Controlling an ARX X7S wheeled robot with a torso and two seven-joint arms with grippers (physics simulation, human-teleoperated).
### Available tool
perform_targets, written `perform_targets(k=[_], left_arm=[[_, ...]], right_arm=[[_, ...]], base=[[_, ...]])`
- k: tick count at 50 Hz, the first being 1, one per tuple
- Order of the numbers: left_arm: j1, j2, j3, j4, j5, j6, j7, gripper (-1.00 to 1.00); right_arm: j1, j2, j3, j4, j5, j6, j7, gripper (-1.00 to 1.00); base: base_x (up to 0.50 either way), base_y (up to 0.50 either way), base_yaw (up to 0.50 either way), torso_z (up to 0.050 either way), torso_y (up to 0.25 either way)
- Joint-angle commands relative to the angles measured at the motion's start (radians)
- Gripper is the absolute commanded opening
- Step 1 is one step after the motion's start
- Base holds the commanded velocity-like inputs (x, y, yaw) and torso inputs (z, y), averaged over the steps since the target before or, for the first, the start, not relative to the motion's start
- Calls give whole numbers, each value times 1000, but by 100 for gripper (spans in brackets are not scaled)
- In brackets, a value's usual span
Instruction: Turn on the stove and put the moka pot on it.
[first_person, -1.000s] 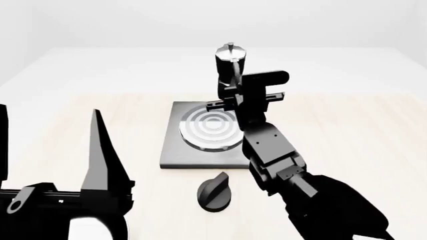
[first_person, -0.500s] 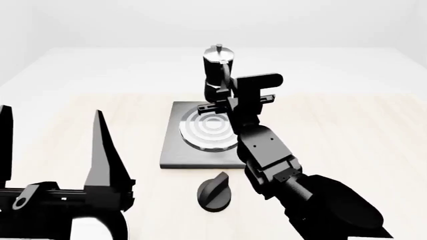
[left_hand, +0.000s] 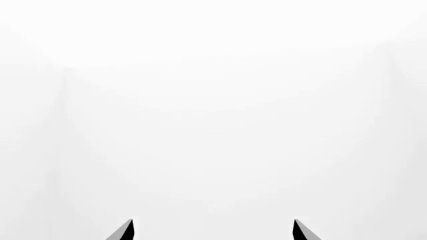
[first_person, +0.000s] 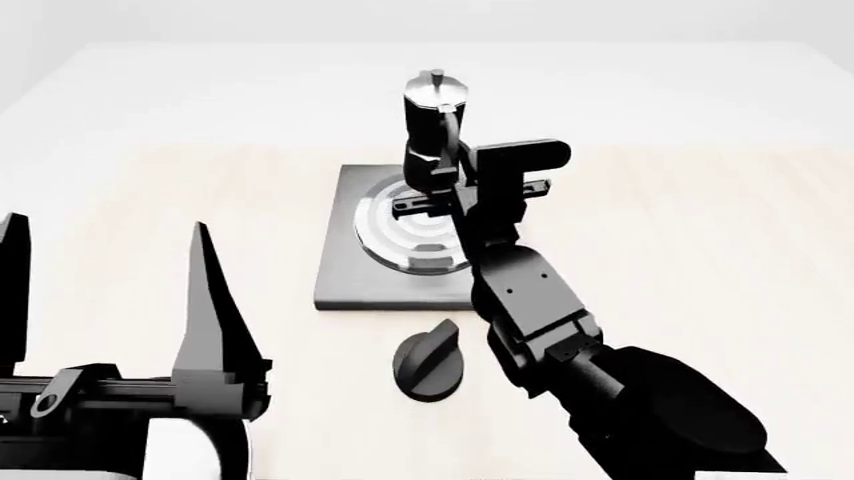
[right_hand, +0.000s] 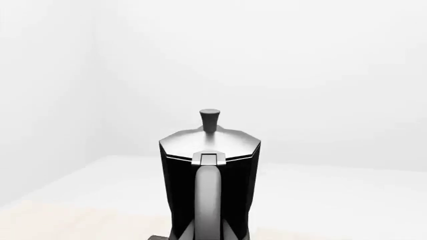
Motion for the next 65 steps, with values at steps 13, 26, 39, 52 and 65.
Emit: perform_targets(k=[13,26,39,52,65], left_arm=[[15,13,1,-27,6,23,8,100],[15,14,-1,-22,4,14,12,100],[13,19,-4,-22,1,8,18,100],[22,16,-6,-22,3,17,17,100],[22,24,-8,-28,1,18,25,100]], right_arm=[[31,1,28,-18,-66,-83,21,-100],[28,1,26,-20,-72,-81,20,-100],[24,1,32,-15,-72,-84,14,-100],[20,5,34,-25,-75,-83,18,-100],[17,2,38,-17,-74,-85,11,-100]], base=[[0,0,0,0,-86],[0,0,0,0,-85],[0,0,0,0,-85],[0,0,0,0,-85],[0,0,0,0,-66]])
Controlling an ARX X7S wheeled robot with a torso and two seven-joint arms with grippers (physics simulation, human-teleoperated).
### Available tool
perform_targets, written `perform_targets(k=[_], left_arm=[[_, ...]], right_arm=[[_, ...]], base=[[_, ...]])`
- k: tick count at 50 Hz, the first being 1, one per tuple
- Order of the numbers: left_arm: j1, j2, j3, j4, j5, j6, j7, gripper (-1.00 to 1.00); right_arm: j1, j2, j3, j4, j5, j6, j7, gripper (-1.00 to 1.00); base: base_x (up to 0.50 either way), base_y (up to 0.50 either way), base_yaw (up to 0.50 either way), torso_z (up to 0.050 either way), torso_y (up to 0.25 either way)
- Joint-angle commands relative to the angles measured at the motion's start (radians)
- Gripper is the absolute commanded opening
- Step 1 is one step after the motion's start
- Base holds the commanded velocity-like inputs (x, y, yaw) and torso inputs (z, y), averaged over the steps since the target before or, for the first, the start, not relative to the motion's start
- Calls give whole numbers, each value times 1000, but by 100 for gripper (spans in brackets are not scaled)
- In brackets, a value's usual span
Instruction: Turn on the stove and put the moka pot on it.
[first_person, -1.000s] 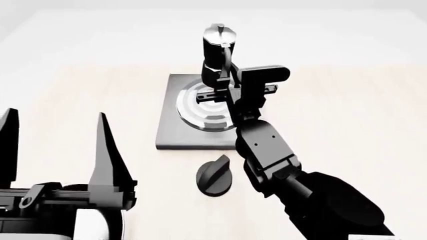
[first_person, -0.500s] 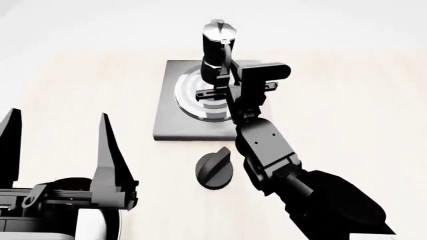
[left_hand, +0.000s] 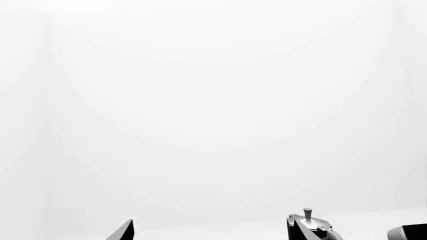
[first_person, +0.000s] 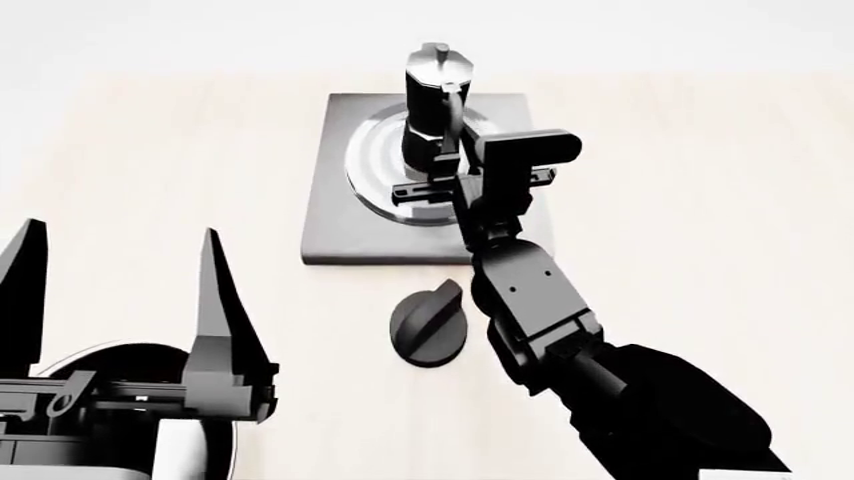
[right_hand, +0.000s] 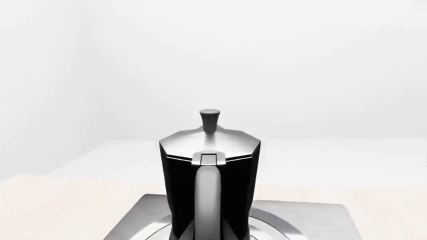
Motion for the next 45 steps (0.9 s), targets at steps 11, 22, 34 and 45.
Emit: perform_targets(k=[11,22,34,45], left_arm=[[5,6,-6,-11,-2,18,9,100],[15,10,-5,-20,8,29,9,100],[17,12,-9,-22,8,30,12,100],[12,14,-14,-13,2,21,14,100]], right_arm=[[8,-4,22,-1,-51,-1,-6,-100],[-16,-5,20,6,-52,-4,-11,-100],[-14,-4,18,8,-47,15,-4,100],[-30,-4,22,15,-53,-13,-14,100]], base=[[0,0,0,0,0],[0,0,0,0,0],[0,0,0,0,0],[0,0,0,0,0]])
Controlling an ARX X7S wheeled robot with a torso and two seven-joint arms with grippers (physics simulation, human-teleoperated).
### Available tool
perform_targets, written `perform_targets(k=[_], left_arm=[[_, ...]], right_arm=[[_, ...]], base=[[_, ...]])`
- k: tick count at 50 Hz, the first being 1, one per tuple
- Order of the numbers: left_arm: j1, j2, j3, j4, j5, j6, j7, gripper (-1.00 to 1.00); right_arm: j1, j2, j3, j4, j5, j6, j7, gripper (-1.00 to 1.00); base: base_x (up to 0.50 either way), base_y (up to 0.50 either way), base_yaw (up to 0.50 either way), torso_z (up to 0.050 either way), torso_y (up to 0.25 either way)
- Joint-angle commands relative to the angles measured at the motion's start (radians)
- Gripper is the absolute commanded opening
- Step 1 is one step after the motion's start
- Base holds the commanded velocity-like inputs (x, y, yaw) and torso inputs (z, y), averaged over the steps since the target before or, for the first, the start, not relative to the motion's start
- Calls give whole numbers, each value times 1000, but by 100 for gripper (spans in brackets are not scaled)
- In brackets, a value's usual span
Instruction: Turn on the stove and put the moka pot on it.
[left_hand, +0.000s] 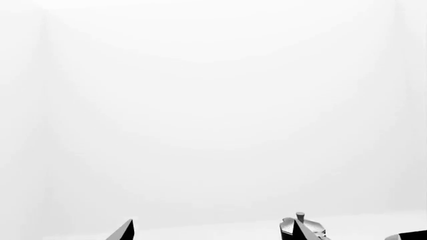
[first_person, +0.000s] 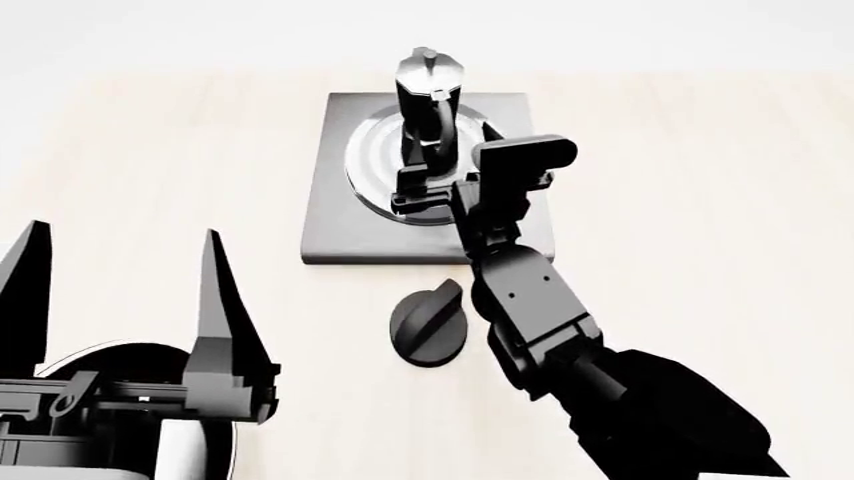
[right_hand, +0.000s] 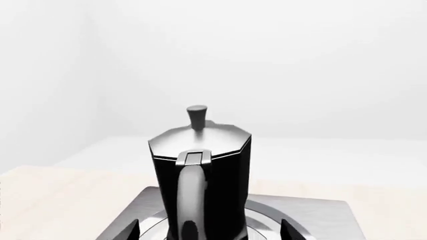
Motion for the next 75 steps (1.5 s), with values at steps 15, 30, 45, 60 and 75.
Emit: perform_targets(k=[15,30,45,60,75], left_arm=[[-23,-2,-27,-22,-49,-5,12,100],[-194,37,-82,-10,-192,-140,85,100],[-583,66,-188,99,-424,-478,148,100],[-878,67,-264,206,-595,-682,142,100],[-1695,-68,478,244,-744,-418,-91,100]], right_arm=[[71,221,-59,-471,-118,-7,228,100],[248,452,-55,-943,-237,36,461,100],[526,643,9,-1334,-263,217,684,100],[750,838,87,-1616,-207,374,818,100],[931,1046,161,-1897,-137,528,953,100]], base=[[0,0,0,0,0],[0,0,0,0,0],[0,0,0,0,0],[0,0,0,0,0],[0,0,0,0,0]])
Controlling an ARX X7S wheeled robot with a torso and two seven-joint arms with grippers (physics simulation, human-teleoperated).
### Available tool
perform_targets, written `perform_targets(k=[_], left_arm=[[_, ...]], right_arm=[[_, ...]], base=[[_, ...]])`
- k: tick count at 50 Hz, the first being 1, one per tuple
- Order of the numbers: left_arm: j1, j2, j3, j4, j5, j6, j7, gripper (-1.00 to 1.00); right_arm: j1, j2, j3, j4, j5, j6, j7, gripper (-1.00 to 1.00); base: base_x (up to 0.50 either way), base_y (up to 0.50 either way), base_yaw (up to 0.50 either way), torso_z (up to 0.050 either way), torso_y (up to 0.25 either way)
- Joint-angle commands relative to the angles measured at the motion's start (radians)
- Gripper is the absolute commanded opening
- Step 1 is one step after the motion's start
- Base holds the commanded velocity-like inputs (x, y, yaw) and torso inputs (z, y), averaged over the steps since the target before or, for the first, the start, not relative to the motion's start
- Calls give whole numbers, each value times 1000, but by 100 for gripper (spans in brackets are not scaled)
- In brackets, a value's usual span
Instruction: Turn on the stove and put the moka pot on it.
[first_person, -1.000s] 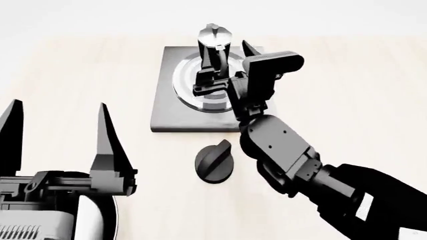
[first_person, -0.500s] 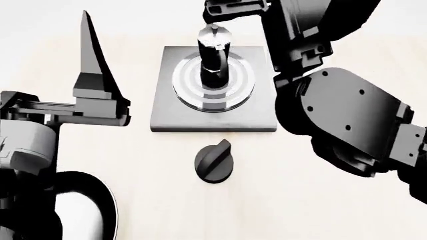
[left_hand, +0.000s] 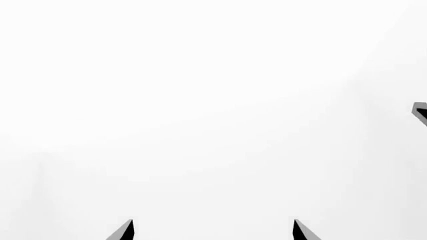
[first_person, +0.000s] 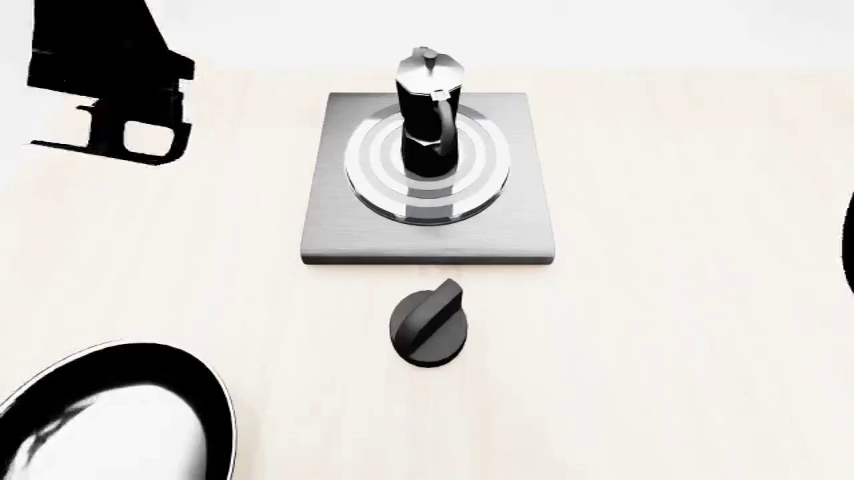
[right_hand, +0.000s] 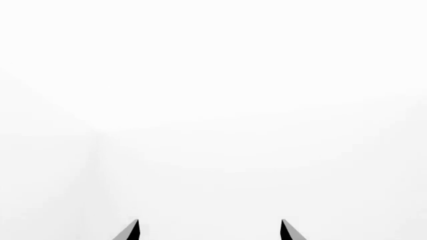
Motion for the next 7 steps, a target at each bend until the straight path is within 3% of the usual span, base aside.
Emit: perform_targets(k=[1,3,7], left_arm=[[-607,-77,559,29,-83,175,-149,100],[-735,-82,709,29,-77,233,-177,100],[-738,-98,739,29,-54,261,-174,100]], right_arm=[[145,172,59,-216,62,116,94,100],[162,207,70,-240,81,127,94,100],[196,282,91,-312,110,157,110,100]], base=[[0,0,0,0,0],[0,0,0,0,0],[0,0,0,0,0]])
